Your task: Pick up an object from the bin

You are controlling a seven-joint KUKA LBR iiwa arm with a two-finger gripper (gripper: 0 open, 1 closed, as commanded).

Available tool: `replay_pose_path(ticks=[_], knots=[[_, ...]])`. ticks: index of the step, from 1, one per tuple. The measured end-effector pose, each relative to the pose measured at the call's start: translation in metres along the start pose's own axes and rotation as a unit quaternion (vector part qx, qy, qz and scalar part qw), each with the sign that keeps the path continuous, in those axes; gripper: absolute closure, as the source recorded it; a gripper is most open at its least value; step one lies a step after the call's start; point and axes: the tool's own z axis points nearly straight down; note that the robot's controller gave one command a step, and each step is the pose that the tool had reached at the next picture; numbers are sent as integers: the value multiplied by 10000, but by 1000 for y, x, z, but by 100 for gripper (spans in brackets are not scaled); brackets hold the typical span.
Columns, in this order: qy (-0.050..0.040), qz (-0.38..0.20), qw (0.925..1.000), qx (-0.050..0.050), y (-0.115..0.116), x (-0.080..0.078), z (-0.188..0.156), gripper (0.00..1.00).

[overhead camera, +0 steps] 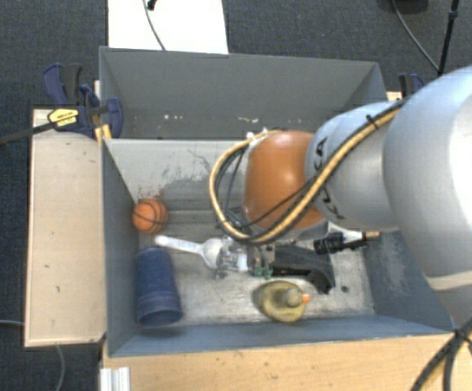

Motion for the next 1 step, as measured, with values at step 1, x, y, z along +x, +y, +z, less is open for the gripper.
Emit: replay_pose_path(ticks=[1], knots=[[13,164,9999,9,20,9,-149,100]])
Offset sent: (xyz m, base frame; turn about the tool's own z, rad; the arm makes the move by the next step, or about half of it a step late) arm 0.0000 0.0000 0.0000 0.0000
